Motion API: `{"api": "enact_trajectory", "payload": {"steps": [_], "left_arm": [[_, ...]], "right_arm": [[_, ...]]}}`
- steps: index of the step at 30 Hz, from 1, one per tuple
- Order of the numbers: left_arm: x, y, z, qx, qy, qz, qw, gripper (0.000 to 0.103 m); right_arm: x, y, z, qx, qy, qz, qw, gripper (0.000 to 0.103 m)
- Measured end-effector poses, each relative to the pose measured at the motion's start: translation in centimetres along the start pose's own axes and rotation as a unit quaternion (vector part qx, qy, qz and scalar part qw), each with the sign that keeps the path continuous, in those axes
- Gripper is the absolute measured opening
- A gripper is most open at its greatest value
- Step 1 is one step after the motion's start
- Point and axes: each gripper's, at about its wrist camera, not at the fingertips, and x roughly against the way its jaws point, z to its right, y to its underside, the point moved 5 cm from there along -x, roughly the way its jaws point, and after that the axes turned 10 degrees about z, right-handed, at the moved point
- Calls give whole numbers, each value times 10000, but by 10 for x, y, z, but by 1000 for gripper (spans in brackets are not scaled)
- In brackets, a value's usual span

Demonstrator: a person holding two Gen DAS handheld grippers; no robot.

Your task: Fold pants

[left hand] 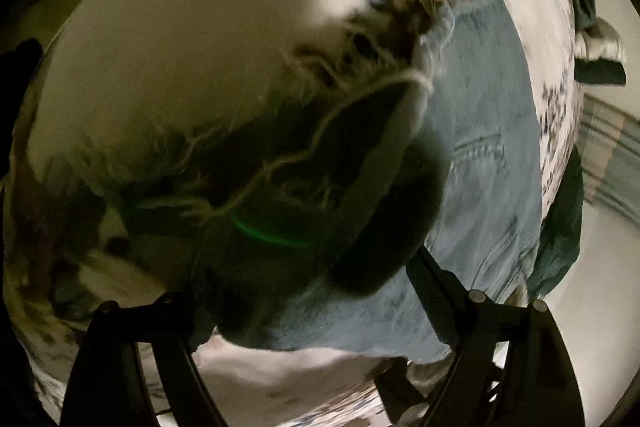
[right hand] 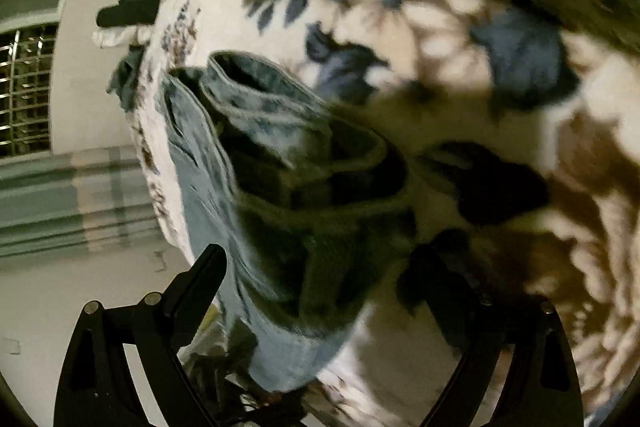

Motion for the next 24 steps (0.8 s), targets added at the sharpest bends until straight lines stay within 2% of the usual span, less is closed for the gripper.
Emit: {"api": "enact_trajectory", "payload": {"steps": [1, 2, 3, 4, 5, 6, 8, 11, 15, 18, 24], "left_arm": [[0, -1, 0, 39, 31, 52, 10000, 80], [2, -6, 5, 15, 18, 143, 9999, 66], [4, -9, 8, -43, -20, 232, 9997, 55], [6, -13, 12, -122, -49, 317, 9994, 37], [8, -15, 16, -190, -36, 352, 9992, 27], [10, -17, 21, -276, -2, 386, 9989, 25], [16, -20, 31, -483, 26, 475, 9977, 22], [28, -25, 48, -824, 82, 573, 9949, 21], [55, -25, 80, -1432, 132, 654, 9874, 20], [86, -23, 109, -1954, 150, 726, 9779, 20], [144, -7, 162, -2982, 154, 718, 9517, 20]], "right_arm": [[-1, -2, -2, -3, -28, 30, 10000, 83], [-4, -3, -4, 4, -16, 52, 10000, 71], [-6, -3, -3, -13, 50, 96, 9999, 70], [-7, -4, -4, -37, 73, 144, 9999, 65], [-7, -3, -3, -75, 123, 208, 9997, 58], [-7, -2, -3, -107, 131, 253, 9995, 54], [0, 2, -1, -228, 67, 331, 9992, 39], [14, 10, -2, -377, 4, 455, 9983, 30], [40, 20, -17, -531, -59, 582, 9969, 24], [61, 32, -40, -672, -162, 652, 9955, 23], [124, 50, -80, -935, -357, 813, 9917, 22]]}}
